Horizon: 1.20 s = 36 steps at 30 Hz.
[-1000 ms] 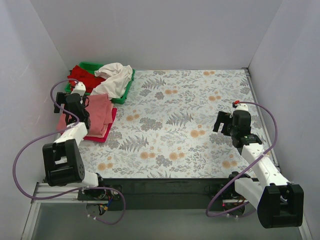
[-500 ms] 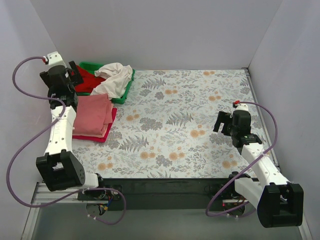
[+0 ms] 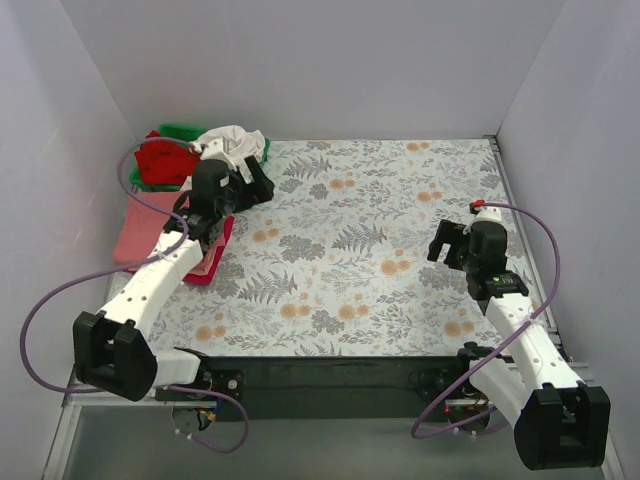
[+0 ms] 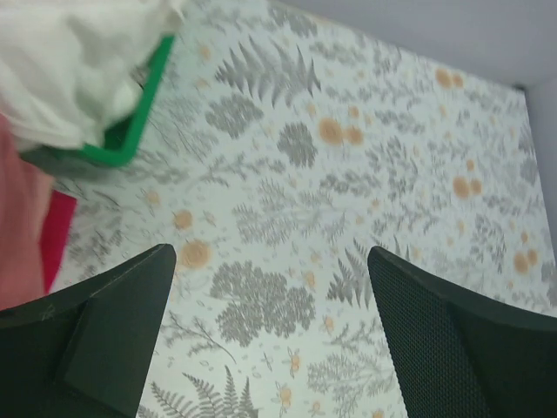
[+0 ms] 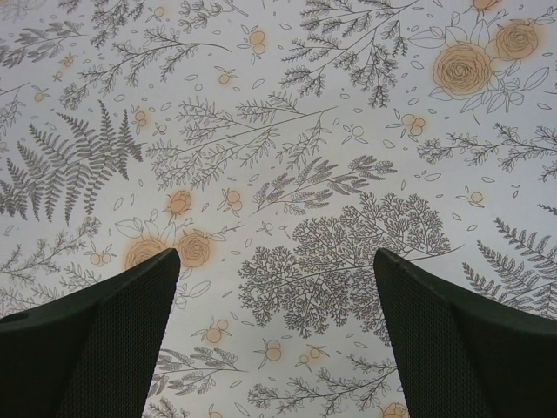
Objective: Fold and stack the t-shirts
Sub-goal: Reset both grippers
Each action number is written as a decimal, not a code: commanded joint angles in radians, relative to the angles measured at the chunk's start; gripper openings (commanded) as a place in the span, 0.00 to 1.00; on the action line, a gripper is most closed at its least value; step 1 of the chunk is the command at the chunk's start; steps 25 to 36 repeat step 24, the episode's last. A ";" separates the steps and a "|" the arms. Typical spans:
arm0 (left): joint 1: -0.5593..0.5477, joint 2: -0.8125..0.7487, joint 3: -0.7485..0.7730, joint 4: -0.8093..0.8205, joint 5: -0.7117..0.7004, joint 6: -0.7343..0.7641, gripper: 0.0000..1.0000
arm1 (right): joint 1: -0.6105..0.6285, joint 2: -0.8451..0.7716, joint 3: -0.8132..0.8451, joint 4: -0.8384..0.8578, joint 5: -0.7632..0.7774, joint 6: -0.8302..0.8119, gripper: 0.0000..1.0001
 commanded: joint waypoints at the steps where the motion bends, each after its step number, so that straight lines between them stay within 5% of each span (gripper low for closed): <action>1: -0.064 -0.027 -0.097 0.090 0.056 -0.043 0.93 | -0.002 -0.007 0.062 0.021 -0.014 0.009 0.98; 11: -0.096 -0.157 -0.324 0.138 0.000 -0.104 0.93 | -0.002 0.051 0.147 0.061 -0.074 0.087 0.98; 18: -0.096 -0.230 -0.442 0.135 -0.034 -0.153 0.94 | -0.002 -0.038 -0.035 0.130 -0.106 0.159 0.98; 36: -0.096 -0.275 -0.488 0.136 -0.039 -0.184 0.94 | -0.002 -0.133 -0.106 0.133 -0.077 0.161 0.98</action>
